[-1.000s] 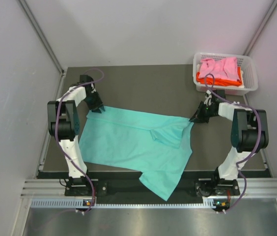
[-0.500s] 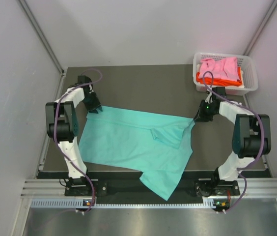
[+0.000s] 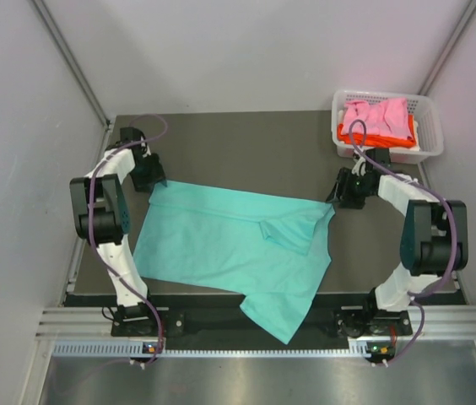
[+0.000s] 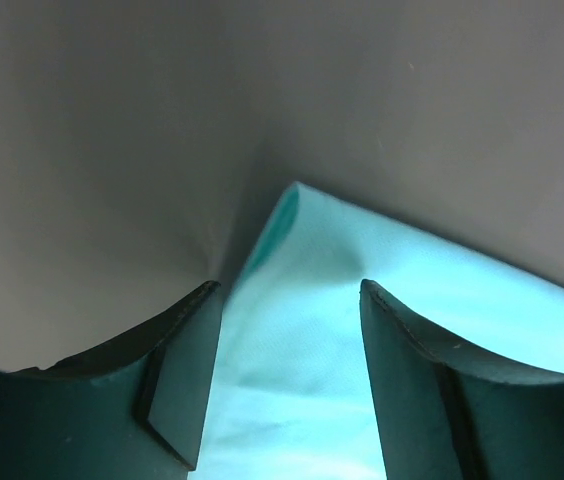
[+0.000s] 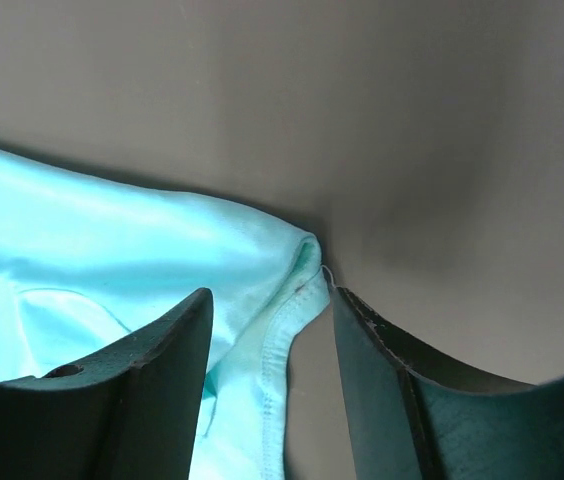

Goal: Fold and stack the t-shirts
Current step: Fold the tshirt

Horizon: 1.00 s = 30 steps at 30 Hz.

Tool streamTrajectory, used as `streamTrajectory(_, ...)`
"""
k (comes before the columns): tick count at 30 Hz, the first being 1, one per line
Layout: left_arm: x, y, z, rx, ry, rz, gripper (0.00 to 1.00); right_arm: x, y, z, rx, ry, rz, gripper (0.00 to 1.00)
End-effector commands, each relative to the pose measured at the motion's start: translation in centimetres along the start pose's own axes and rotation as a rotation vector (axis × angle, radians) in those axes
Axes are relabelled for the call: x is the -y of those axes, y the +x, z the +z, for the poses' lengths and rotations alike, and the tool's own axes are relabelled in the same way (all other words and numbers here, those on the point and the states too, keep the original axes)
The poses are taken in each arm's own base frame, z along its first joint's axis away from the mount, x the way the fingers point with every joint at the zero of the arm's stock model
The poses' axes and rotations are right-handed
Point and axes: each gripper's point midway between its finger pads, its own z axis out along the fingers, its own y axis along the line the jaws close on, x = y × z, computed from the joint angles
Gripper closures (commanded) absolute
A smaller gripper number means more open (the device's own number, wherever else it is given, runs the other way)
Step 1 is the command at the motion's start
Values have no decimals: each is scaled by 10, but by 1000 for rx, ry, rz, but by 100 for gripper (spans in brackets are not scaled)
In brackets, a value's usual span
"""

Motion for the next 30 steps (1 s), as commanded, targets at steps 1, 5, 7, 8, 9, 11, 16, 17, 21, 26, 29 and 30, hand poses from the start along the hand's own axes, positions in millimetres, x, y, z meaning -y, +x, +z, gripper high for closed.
streamTrajectory(1,-2,-22,9,45,20,90,37,-8,-15,8,8,-48,-53,48)
streamTrajectory(5,-3,-36,14,87,18,120,40,-5,-10,14,-19,-51,-51,51)
streamTrajectory(7,-3,-38,19,86,20,130,42,-2,-9,16,-24,-38,-56,51)
streamTrajectory(8,1,-41,19,89,33,139,42,0,-7,17,-29,-34,-56,51)
streamTrajectory(9,0,-42,21,87,35,141,44,2,-8,17,-28,-25,-59,51)
streamTrajectory(11,0,-38,25,64,39,140,46,4,-7,19,-32,-18,-60,50)
streamTrajectory(16,6,-27,32,25,76,120,49,5,-8,21,-38,-8,-72,50)
streamTrajectory(17,6,-21,34,14,86,112,50,5,-7,22,-42,-3,-77,50)
streamTrajectory(21,4,-9,41,-14,98,87,63,5,-4,26,-47,-8,-76,50)
streamTrajectory(26,-7,-5,45,-32,68,60,84,-6,0,35,-66,-27,-102,56)
streamTrajectory(29,-16,-9,47,-27,60,12,95,-8,1,42,-82,-37,-93,74)
streamTrajectory(30,-21,-9,49,-28,60,-10,100,-7,1,43,-82,-28,-85,80)
